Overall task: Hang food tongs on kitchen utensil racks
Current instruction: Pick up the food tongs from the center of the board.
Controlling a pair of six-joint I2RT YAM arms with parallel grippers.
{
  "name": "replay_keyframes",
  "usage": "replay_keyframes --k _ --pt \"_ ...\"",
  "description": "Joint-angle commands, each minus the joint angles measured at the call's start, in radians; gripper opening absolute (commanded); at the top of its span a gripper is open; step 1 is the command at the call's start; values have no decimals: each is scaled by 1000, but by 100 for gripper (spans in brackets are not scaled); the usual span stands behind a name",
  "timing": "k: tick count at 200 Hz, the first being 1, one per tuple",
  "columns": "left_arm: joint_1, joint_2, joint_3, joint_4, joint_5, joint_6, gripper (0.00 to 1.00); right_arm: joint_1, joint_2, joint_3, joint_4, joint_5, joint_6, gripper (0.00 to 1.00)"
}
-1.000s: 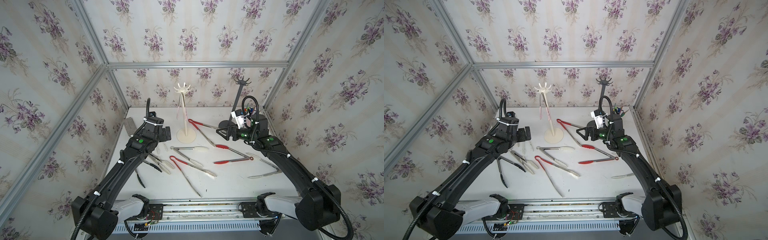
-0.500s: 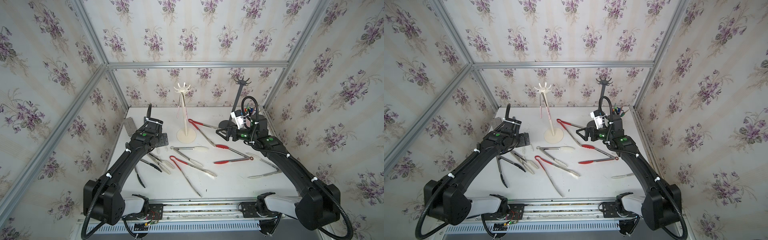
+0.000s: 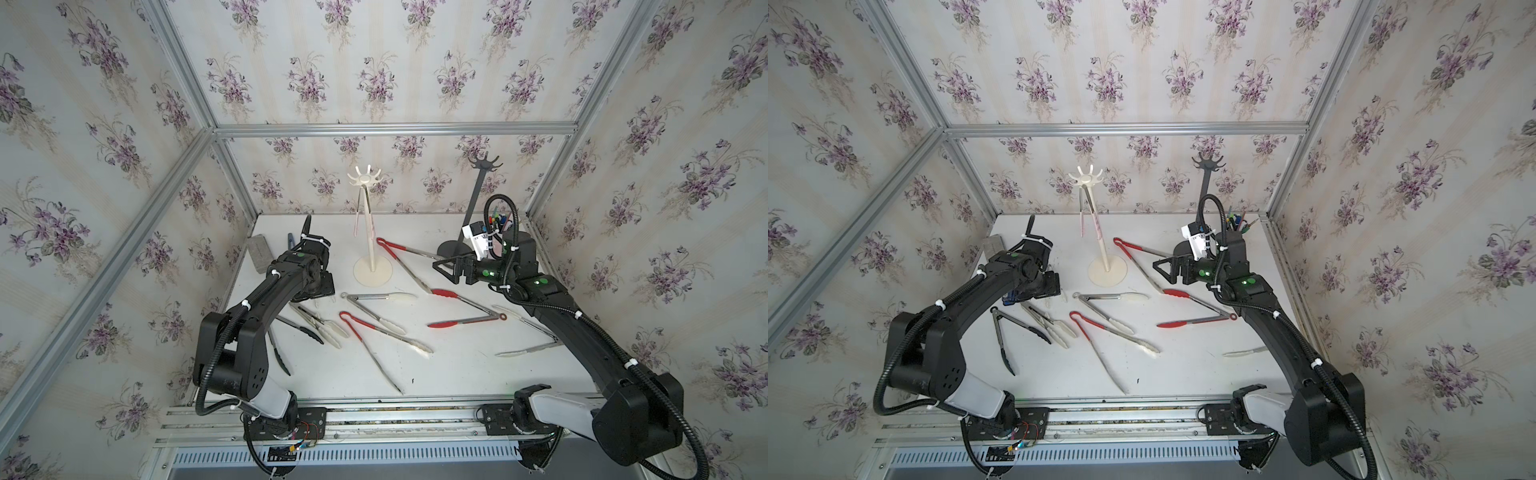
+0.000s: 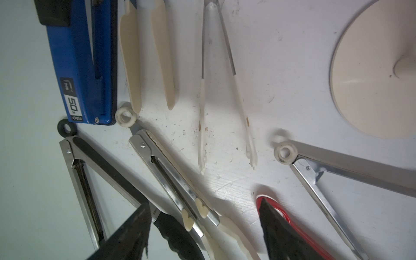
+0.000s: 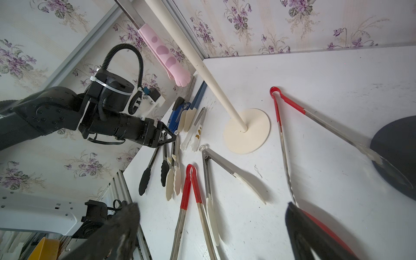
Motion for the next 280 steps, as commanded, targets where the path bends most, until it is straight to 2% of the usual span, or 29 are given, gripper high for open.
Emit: replay_keyframes --k 1,39,221,259,280 --pt "12 25 13 -6 8 14 68 0 -11 -1 16 6 -4 100" --pt "35 89 24 19 37 32 49 0 -21 -4 9 14 -4 100" --pt "100 326 105 88 75 99 20 0 -79 -39 2 57 39 100" --pt "100 343 111 94 90 117 6 0 -85 -51 11 69 48 100" --pt "99 324 108 94 93 134 1 0 -88 -53 17 70 52 100"
